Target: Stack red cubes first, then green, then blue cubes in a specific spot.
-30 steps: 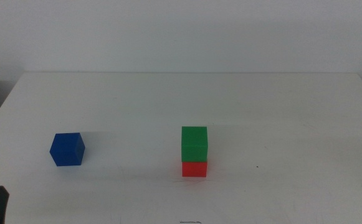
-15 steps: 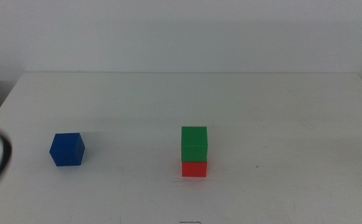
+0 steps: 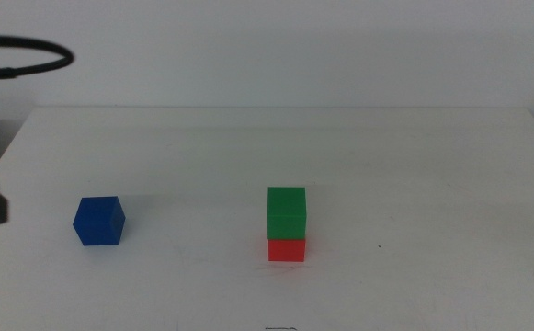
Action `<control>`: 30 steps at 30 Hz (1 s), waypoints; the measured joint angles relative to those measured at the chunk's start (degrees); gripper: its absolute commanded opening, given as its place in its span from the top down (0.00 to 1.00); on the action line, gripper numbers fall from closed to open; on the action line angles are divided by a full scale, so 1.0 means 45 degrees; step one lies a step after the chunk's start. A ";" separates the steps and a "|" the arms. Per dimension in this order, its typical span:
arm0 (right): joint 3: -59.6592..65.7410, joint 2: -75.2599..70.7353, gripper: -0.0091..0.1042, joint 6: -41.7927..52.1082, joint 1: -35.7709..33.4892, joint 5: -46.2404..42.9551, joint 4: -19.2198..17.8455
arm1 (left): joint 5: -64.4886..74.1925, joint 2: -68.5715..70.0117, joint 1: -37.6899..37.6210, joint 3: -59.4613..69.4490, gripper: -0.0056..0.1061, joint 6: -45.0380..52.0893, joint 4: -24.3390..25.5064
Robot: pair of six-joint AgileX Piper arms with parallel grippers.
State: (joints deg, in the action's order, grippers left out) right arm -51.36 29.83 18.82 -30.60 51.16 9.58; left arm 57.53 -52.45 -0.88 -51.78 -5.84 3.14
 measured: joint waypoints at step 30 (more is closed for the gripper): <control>0.0000 0.0000 0.19 0.0008 0.0000 0.0000 0.0000 | 0.0540 -1.1467 -0.0385 -0.5787 0.11 0.1297 -0.1544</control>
State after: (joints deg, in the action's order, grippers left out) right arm -51.36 29.83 18.85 -30.60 51.16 9.58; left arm 59.96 -104.05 -2.61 -77.82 0.00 -3.81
